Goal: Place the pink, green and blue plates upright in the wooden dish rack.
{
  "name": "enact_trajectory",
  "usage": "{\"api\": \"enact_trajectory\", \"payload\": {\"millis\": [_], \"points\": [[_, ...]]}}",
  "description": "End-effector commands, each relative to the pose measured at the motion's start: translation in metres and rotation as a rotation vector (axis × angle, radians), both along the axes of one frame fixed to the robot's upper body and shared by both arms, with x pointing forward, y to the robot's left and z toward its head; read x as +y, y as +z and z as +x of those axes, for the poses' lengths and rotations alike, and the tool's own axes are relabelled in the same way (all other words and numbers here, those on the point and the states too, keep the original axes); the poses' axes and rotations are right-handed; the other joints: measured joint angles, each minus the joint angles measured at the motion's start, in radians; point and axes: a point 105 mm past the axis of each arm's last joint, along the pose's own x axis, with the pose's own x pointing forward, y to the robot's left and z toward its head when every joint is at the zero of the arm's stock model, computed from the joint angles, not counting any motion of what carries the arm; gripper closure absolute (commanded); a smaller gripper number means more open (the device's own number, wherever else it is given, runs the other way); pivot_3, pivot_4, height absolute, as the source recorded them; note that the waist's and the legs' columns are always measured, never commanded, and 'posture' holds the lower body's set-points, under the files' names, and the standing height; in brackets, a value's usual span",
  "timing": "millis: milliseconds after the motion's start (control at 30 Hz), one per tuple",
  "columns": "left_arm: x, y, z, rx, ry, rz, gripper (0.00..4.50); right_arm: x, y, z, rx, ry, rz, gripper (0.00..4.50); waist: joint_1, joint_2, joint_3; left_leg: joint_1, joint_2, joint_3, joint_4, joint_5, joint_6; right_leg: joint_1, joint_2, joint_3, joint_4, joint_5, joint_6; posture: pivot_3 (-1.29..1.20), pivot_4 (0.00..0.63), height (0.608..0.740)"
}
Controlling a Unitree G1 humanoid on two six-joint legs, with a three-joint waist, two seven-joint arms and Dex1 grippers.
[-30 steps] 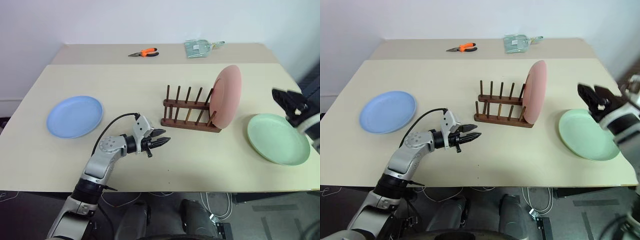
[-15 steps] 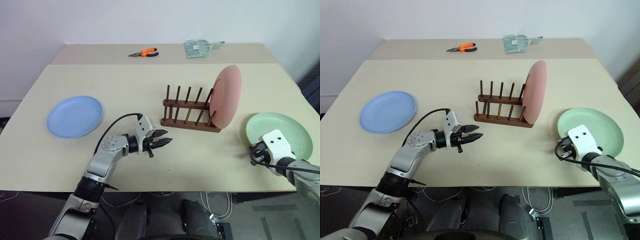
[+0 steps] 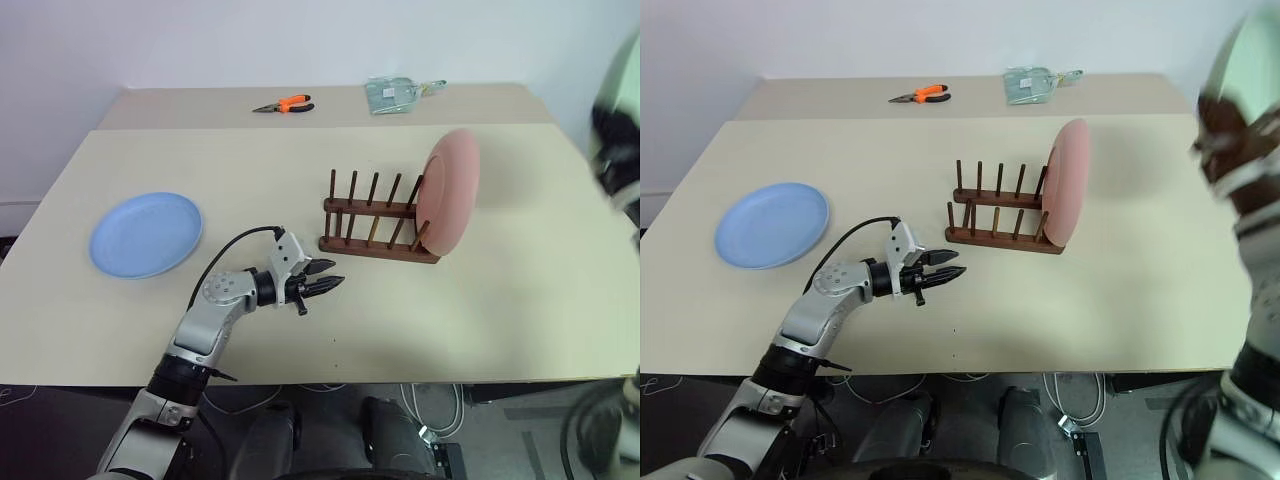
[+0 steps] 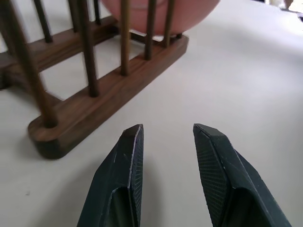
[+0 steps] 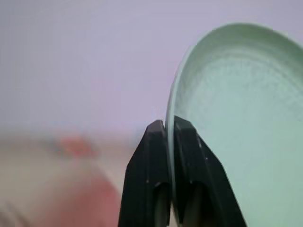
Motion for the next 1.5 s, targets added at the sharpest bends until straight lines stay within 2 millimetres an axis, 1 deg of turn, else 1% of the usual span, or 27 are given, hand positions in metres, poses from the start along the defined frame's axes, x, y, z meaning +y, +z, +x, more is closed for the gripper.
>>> {"api": "enact_trajectory", "payload": {"millis": [33,133,167,233,333,400,500,800,900,933,967,1000,1033,1100,1167,1233,1300,1333,1367,1400,1433,1467,1500], "points": [[-0.001,0.009,0.001,-0.046,-0.006,-0.015,2.84,0.057,0.022,-0.018,-0.057,0.328,0.096,4.47,0.000,-0.001,-0.001,0.000,0.000,-0.001,0.000,0.000,0.000,0.000,0.000,-0.001,0.000,0.000,0.000,0.00,0.150,0.740],[0.002,0.009,-0.001,-0.052,-0.003,-0.015,2.84,0.098,0.021,-0.021,-0.009,0.519,0.150,4.47,0.004,-0.002,-0.001,-0.001,0.000,-0.002,0.000,0.000,0.000,0.001,-0.001,-0.001,-0.001,-0.002,-0.003,0.00,0.150,0.740],[0.003,0.009,-0.001,-0.054,-0.001,-0.015,2.84,0.104,0.019,-0.021,0.007,0.545,0.160,4.47,0.003,-0.002,-0.001,-0.001,-0.001,-0.002,0.001,0.000,0.000,0.001,-0.002,0.000,-0.001,-0.002,-0.003,0.00,0.150,0.740],[0.007,0.010,-0.002,-0.054,0.013,-0.024,2.84,0.119,0.006,-0.009,0.100,0.580,0.263,4.47,0.001,-0.002,-0.001,-0.002,-0.001,-0.002,0.002,0.000,0.000,0.000,-0.003,0.001,-0.001,-0.002,-0.003,0.00,0.150,0.740],[0.011,0.013,-0.002,-0.060,0.031,-0.037,2.84,0.131,-0.024,0.007,0.247,0.568,0.355,4.47,0.002,-0.002,-0.001,-0.001,-0.001,-0.002,0.001,0.000,0.000,-0.001,-0.002,0.002,0.000,-0.001,-0.003,0.00,0.150,0.740],[0.013,0.017,-0.003,-0.060,0.042,-0.055,2.84,0.135,-0.039,0.011,0.302,0.557,0.382,4.47,0.003,-0.002,-0.001,-0.001,-0.001,-0.002,0.001,0.000,0.000,-0.001,-0.002,0.001,0.000,-0.001,-0.003,0.00,0.150,0.740],[0.014,0.021,-0.005,-0.061,0.040,-0.082,2.84,0.136,-0.052,0.017,0.356,0.533,0.415,4.47,0.000,-0.001,-0.001,-0.001,-0.002,-0.001,0.001,0.000,0.000,-0.002,-0.002,0.002,0.000,-0.001,-0.002,0.00,0.150,0.740],[0.012,0.031,-0.013,-0.082,-0.003,-0.125,2.84,0.129,-0.071,0.030,0.440,0.472,0.453,4.47,-0.006,-0.001,-0.001,-0.001,-0.001,0.001,0.000,0.000,0.000,-0.002,0.000,0.002,0.000,-0.001,-0.003,0.00,0.150,0.740],[0.012,0.035,-0.012,-0.112,0.004,-0.134,2.84,0.128,-0.074,0.033,0.461,0.474,0.467,3.53,-0.006,-0.001,-0.001,-0.001,-0.001,0.001,0.000,0.000,0.000,-0.002,0.000,0.002,0.000,-0.001,-0.003,0.00,0.150,0.740],[0.012,0.036,-0.012,-0.117,0.006,-0.136,2.84,0.128,-0.075,0.034,0.464,0.467,0.465,3.13,-0.006,-0.001,-0.001,-0.001,-0.001,0.001,0.000,0.000,0.000,-0.002,0.000,0.002,0.000,-0.001,-0.003,0.00,0.150,0.740],[0.012,0.037,-0.012,-0.121,0.006,-0.136,2.84,0.127,-0.075,0.034,0.464,0.457,0.459,2.56,-0.006,-0.001,-0.001,-0.001,-0.001,0.001,0.000,0.000,0.000,-0.002,0.000,0.002,0.000,-0.001,-0.003,0.00,0.150,0.740],[0.012,0.037,-0.012,-0.125,0.008,-0.135,2.84,0.124,-0.074,0.035,0.455,0.430,0.437,2.09,-0.006,-0.001,-0.001,-0.001,-0.001,0.001,0.000,0.000,0.000,-0.002,0.000,0.002,0.000,-0.001,-0.003,0.00,0.150,0.740],[0.013,0.038,-0.011,-0.127,0.013,-0.134,2.84,0.120,-0.069,0.036,0.423,0.390,0.389,1.59,-0.006,-0.001,-0.001,-0.001,-0.001,0.001,0.000,0.000,0.000,-0.002,0.000,0.001,0.000,-0.001,-0.003,0.00,0.150,0.740],[0.016,0.038,-0.010,-0.133,0.023,-0.129,2.84,0.114,-0.058,0.035,0.345,0.321,0.260,1.59,-0.004,-0.001,-0.001,-0.001,-0.001,0.001,0.001,0.000,0.000,-0.002,-0.001,0.002,0.000,-0.001,-0.003,0.00,0.150,0.740],[0.022,0.038,-0.005,-0.125,0.057,-0.131,2.84,0.110,-0.043,0.031,0.243,0.261,0.094,1.59,-0.004,-0.001,0.000,-0.001,-0.002,0.002,0.001,0.000,0.000,-0.002,-0.001,0.002,0.000,-0.001,-0.003,0.00,0.150,0.740],[0.037,0.047,0.009,-0.134,0.168,-0.172,2.30,0.103,-0.026,0.028,0.148,0.213,-0.050,1.52,-0.004,-0.001,0.000,-0.001,-0.002,0.002,0.001,0.000,0.000,-0.002,-0.001,0.001,0.000,-0.002,-0.003,0.00,0.150,0.740],[0.065,0.062,0.030,-0.164,0.371,-0.254,1.58,0.100,-0.012,0.022,0.066,0.198,-0.176,0.96,-0.004,-0.001,0.000,-0.001,-0.001,0.002,0.000,0.000,0.000,-0.002,-0.001,0.001,0.000,-0.003,0.000,0.00,0.150,0.740],[0.079,0.069,0.038,-0.182,0.464,-0.288,1.04,0.102,-0.009,0.020,0.035,0.199,-0.237,0.63,-0.004,-0.002,0.000,-0.001,-0.001,0.002,0.000,0.000,0.000,-0.002,0.000,0.001,0.000,-0.004,0.001,0.00,0.150,0.740],[0.098,0.074,0.048,-0.208,0.589,-0.303,0.53,0.106,-0.007,0.017,0.009,0.203,-0.316,0.16,-0.005,-0.002,0.000,-0.001,-0.001,0.002,0.001,0.000,0.000,-0.002,0.000,0.001,0.000,-0.004,0.001,0.00,0.150,0.740],[0.122,0.077,0.058,-0.218,0.746,-0.304,0.04,0.114,-0.009,0.014,-0.011,0.216,-0.408,0.00,-0.006,-0.002,0.000,-0.001,-0.001,0.002,0.001,0.000,0.000,-0.001,0.000,0.000,0.000,-0.002,0.004,0.00,0.150,0.740],[0.160,0.078,0.067,-0.245,0.976,-0.273,0.04,0.131,-0.019,0.010,-0.016,0.266,-0.525,0.00,-0.007,-0.002,0.000,-0.001,-0.001,0.002,0.001,0.000,0.000,-0.001,0.000,0.000,0.000,-0.002,0.004,0.00,0.150,0.740],[0.194,0.078,0.070,-0.253,1.172,-0.237,0.04,0.145,-0.029,0.006,-0.020,0.317,-0.616,0.00,-0.012,-0.003,0.000,0.000,-0.001,0.002,0.000,0.000,0.000,-0.001,0.000,0.000,0.000,-0.002,0.004,0.00,0.150,0.740],[0.221,0.077,0.068,-0.248,1.330,-0.208,0.04,0.155,-0.038,0.004,-0.021,0.360,-0.674,0.00,-0.020,-0.005,-0.001,0.000,0.000,0.002,0.000,0.000,0.000,-0.002,0.000,0.000,0.000,-0.002,0.005,0.00,0.150,0.740]]}}
